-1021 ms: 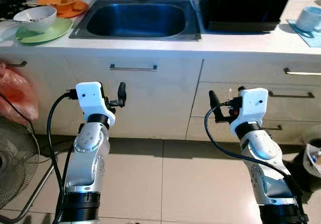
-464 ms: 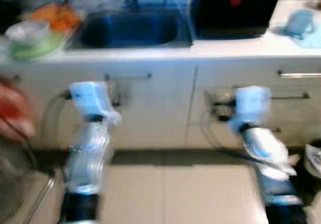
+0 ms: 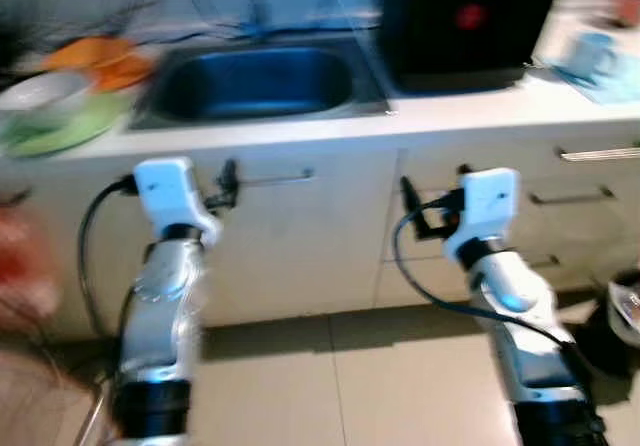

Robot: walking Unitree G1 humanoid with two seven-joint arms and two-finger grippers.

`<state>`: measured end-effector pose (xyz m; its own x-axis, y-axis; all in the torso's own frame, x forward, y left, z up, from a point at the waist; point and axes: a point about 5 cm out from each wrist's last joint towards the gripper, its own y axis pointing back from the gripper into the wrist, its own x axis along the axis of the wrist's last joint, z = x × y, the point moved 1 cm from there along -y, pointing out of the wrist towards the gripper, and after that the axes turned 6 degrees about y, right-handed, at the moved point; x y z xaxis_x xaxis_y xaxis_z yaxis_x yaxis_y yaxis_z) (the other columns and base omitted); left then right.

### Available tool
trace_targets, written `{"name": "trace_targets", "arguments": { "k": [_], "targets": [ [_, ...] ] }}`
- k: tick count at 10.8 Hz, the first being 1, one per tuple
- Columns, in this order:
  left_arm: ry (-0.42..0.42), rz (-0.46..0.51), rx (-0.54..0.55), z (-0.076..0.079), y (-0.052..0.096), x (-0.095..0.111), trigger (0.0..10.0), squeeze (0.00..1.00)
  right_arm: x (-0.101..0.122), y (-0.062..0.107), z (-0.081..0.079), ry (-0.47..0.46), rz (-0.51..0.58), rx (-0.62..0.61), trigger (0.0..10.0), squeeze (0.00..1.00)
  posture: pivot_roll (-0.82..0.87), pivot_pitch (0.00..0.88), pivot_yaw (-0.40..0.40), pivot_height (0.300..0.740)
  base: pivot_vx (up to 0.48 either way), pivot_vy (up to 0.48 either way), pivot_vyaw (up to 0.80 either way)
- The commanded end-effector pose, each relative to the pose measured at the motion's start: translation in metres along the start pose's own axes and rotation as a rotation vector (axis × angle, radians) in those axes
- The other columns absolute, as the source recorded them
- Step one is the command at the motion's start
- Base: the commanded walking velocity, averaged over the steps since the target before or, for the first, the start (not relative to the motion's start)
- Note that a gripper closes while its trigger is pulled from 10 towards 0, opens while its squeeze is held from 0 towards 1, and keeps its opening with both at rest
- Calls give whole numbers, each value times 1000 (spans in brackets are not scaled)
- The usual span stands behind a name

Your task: Kitchen organization

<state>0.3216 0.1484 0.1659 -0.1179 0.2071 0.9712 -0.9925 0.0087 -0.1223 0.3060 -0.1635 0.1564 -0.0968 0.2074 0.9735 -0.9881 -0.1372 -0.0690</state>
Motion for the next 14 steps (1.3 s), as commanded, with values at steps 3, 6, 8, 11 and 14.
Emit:
{"name": "trace_targets", "arguments": {
  "k": [3,6,8,11,14],
  "targets": [
    [-16,-50,28,-10,0,-8,10000,0,8,-4,-9,-20,42,8,10000,0,-4,33,49,740,272,167,0],
    [-75,-35,71,-15,1,-8,10000,0,11,-6,-11,-26,62,4,10000,0,2,36,49,740,0,0,0],
    [-77,10,68,-18,0,2,10000,0,16,-6,-12,-23,79,1,10000,0,3,36,47,740,0,0,0],
    [-52,37,16,-11,1,6,10000,0,29,-11,-11,-12,128,5,10000,0,6,30,37,740,192,0,0],
    [-45,36,14,-12,1,6,10000,0,30,-13,-12,-5,139,8,10000,0,6,21,35,740,440,0,0]
  ]
}}
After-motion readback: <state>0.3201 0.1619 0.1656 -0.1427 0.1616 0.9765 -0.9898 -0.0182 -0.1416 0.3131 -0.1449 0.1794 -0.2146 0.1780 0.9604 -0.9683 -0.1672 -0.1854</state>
